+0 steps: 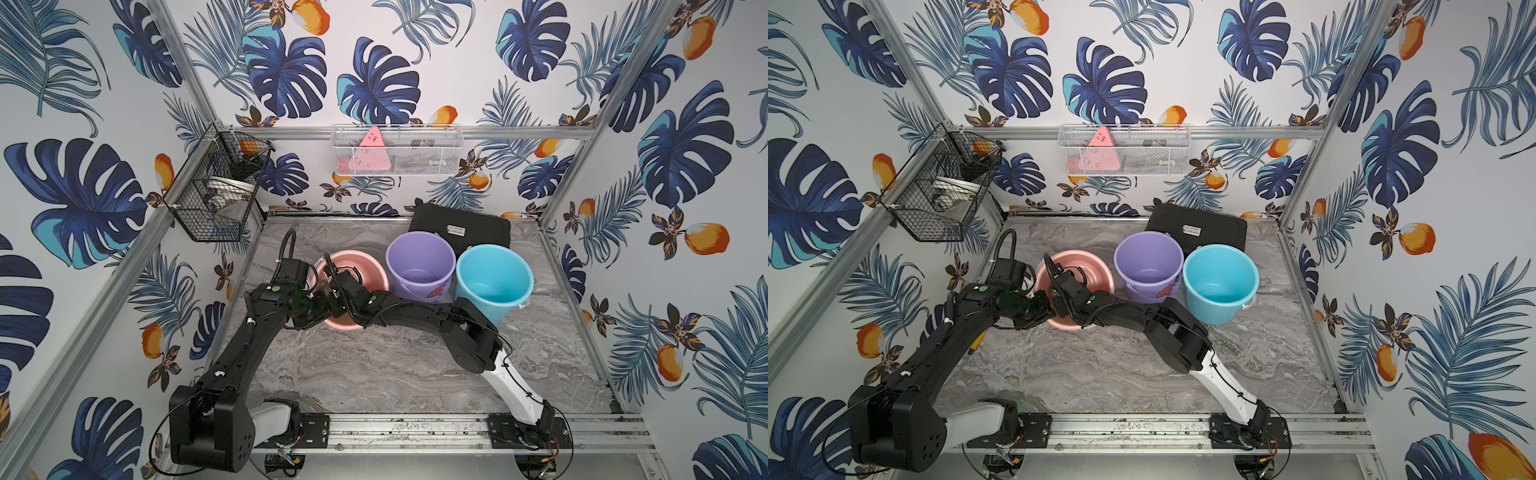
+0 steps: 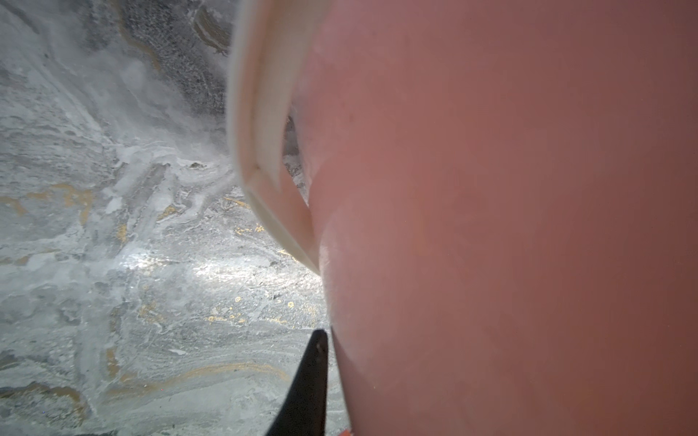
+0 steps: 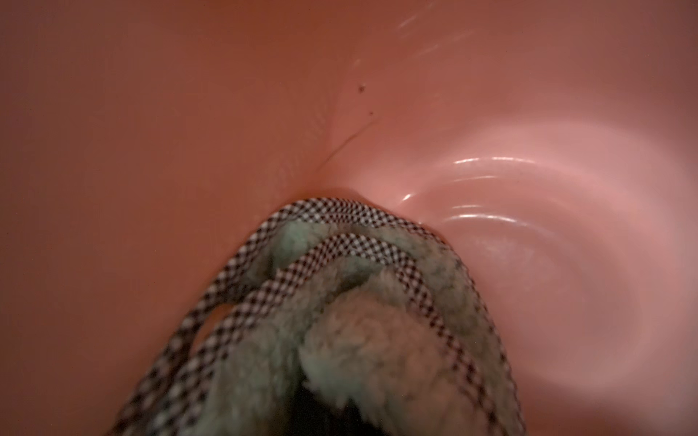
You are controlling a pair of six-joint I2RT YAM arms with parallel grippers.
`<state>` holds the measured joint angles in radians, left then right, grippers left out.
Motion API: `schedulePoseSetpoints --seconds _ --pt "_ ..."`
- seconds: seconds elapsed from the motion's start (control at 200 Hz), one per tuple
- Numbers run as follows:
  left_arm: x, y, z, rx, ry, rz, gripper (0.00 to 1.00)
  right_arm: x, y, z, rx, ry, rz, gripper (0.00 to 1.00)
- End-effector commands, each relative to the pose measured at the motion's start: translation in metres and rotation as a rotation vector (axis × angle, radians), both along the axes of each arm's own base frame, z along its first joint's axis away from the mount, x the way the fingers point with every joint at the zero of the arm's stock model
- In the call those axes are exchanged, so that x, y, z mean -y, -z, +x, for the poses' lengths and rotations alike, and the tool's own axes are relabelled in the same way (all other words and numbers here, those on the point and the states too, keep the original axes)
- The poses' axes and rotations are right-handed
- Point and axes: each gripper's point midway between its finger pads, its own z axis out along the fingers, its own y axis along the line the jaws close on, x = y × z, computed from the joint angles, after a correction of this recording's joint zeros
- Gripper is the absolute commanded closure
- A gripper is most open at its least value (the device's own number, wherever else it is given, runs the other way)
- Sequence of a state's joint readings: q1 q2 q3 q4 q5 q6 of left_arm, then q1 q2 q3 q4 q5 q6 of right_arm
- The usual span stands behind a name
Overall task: Wipe the inside of the bucket with a cloth
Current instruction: Wipe the dirt from the inside of the bucket.
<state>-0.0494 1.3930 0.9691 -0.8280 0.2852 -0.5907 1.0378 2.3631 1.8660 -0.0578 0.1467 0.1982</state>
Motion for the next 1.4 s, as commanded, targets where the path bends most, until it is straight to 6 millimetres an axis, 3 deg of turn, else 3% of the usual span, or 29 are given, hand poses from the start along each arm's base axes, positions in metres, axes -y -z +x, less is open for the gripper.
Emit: schedulePoseSetpoints --seconds 0.0,0.19,0.385,0.605,0.691,0.851,1.046,1.271,1.396 --pt "0.005 -0.001 0.001 -0.005 0.041 -0.013 1.00 -0.028 -0.040 -0.036 -0.142 -0.201 0.187 1.00" --pt "0.003 -0.004 0.012 0.001 0.045 -0.013 1.00 -0.010 -0.068 -0.048 -0.175 -0.203 0.252 1.00" --pt "0.006 -0.009 0.015 0.016 0.050 -0.027 1.00 0.020 -0.093 -0.022 0.000 -0.029 0.279 1.00" --pt "0.008 -0.002 0.012 0.003 0.064 -0.042 1.00 0.023 -0.125 0.008 0.174 0.096 0.290 1.00" --pt "0.004 -0.002 0.012 -0.006 0.061 -0.012 1.00 0.027 -0.134 0.023 0.260 0.182 0.217 1.00" --pt "-0.014 -0.016 0.018 0.032 0.026 0.088 1.00 0.048 -0.128 0.052 0.397 0.341 -0.042 1.00" --pt "-0.014 -0.030 0.028 0.076 -0.001 0.083 1.00 0.091 -0.125 0.072 0.559 0.501 -0.262 1.00" --pt "-0.010 -0.033 0.032 0.106 -0.022 0.052 1.00 0.126 -0.100 0.088 0.504 0.578 -0.396 1.00" --pt "-0.010 -0.036 0.038 0.122 -0.042 0.045 1.00 0.142 -0.085 0.080 0.464 0.579 -0.456 1.00"
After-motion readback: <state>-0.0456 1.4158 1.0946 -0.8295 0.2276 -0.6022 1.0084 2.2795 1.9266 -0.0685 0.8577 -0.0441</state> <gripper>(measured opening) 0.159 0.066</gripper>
